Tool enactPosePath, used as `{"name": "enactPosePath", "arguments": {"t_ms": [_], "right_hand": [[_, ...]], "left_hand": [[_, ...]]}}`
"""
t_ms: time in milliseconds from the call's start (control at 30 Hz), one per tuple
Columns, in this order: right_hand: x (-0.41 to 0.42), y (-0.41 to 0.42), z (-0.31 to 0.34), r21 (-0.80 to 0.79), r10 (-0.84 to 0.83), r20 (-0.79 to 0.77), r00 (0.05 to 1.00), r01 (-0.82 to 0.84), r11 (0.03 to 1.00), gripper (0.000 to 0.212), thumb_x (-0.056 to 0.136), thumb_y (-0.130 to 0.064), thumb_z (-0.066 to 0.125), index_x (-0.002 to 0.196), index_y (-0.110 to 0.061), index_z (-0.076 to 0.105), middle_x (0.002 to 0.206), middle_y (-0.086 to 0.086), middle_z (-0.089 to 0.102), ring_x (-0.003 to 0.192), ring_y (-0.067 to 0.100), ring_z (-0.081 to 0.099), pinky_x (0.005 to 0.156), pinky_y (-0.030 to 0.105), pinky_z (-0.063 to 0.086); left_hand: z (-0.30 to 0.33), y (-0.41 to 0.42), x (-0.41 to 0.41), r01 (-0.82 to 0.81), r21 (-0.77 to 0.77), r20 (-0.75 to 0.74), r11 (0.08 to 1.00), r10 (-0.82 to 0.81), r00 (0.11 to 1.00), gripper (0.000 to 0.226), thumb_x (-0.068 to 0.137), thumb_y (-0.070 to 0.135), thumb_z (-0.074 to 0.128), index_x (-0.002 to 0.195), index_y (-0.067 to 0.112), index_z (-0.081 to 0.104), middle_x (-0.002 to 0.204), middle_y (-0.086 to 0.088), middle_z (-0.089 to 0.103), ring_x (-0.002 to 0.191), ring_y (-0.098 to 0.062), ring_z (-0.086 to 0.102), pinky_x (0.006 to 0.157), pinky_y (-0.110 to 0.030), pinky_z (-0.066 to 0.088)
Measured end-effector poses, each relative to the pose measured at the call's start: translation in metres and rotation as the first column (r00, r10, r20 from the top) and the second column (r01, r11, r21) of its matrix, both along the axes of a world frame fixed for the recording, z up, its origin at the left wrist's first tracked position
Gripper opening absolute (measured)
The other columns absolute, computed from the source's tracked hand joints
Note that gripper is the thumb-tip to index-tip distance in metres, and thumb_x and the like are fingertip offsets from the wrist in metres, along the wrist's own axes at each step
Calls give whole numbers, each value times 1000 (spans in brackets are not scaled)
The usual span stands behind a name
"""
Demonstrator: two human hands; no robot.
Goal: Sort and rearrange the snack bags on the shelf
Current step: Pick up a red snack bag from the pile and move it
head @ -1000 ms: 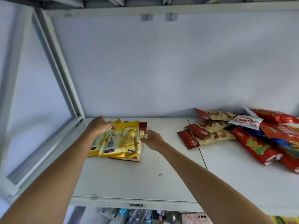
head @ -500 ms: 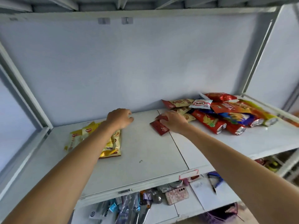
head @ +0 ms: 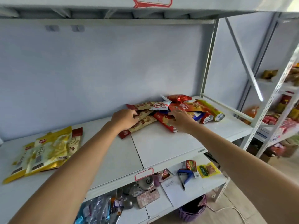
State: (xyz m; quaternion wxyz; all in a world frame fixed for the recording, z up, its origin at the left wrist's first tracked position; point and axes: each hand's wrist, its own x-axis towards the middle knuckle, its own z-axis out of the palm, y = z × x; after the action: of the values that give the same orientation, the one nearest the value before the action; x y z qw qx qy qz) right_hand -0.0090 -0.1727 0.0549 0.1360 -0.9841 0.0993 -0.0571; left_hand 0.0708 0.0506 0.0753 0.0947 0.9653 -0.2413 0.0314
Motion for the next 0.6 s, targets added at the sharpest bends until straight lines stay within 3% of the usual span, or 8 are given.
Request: {"name": "enactPosePath", "arguments": {"t_ms": [167,267,400,533,600], "right_hand": [[-13,-85,-5,-46,38,8,999,-37,998,52,96,-37,46,146,-28,34,154,4,33,141,28,29,111,46,29],[-13,-136,-9,-70,43,-9,999,-44,997,55,97,-39,45,148,-24,31,156,3,30,141,27,29,113,45,29],[-4,-196,-19,-60,72,-7,997,-72,996,52,97,-41,44,144,-20,38,150,5,37,136,27,36,109,43,34],[12,-239,-27,-57,89,-21,996,-90,994,47,97,-43,41,138,-20,46,149,5,39,135,26,38,108,42,33],[22,-254,-32,-65,101,-28,995,-102,993,47,97,-45,41,137,-20,47,147,4,41,134,26,39,107,42,34]], "left_hand": [[-6,-78,-9,-20,14,-15,1000,20,1000,38,92,42,48,122,21,62,124,-6,63,113,-26,58,92,-34,47],[-10,-122,-12,-33,10,-29,999,34,999,37,92,41,49,115,17,65,117,-7,66,106,-26,61,87,-35,49],[-19,-172,-10,-71,16,-35,997,72,997,33,91,38,50,111,18,66,110,-6,68,99,-26,63,84,-38,51],[-27,-212,-5,-79,50,-40,996,81,996,28,91,36,50,105,19,67,105,-5,68,98,-25,62,73,-31,46],[-31,-231,3,-82,68,-41,994,85,996,31,92,35,50,112,20,66,110,-5,67,103,-26,61,77,-32,48]]}}
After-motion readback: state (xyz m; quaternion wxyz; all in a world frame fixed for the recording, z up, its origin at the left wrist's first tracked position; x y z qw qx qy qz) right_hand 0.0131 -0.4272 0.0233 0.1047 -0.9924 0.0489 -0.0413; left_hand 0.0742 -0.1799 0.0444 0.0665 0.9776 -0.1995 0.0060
